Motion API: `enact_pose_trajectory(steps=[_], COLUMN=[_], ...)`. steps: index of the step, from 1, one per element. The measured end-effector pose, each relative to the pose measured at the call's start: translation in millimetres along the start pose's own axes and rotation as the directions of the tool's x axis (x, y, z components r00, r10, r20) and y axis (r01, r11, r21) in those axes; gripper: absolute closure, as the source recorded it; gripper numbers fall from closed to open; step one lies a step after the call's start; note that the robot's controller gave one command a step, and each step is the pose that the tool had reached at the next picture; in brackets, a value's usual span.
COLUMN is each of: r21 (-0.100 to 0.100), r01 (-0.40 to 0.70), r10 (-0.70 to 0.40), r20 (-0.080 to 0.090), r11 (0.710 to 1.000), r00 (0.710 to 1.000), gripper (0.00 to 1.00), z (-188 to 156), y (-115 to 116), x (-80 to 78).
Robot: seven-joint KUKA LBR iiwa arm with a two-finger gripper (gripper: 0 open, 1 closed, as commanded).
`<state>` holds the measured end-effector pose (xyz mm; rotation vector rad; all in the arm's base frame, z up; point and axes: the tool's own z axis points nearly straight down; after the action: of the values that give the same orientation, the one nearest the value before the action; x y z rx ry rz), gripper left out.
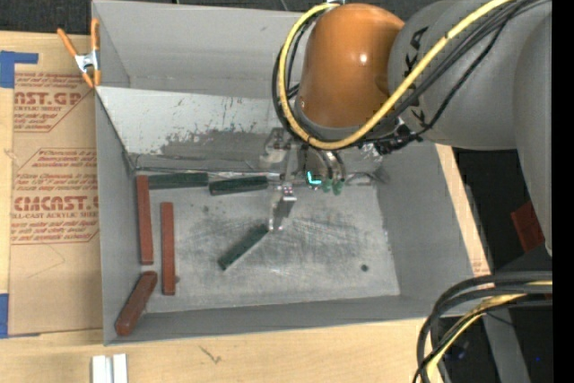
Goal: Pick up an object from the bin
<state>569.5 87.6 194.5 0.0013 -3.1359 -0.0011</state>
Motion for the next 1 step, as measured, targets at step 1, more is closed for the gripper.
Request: enact_pose_trajectory(steps=[1], r21=[0.0], r01=[-0.001], r10=[0.001], r20=[0.007], r11=[1.0], r00=[1.0], gripper=[0.0], z=[-3.8], y=[-0.5], x=[-1.7])
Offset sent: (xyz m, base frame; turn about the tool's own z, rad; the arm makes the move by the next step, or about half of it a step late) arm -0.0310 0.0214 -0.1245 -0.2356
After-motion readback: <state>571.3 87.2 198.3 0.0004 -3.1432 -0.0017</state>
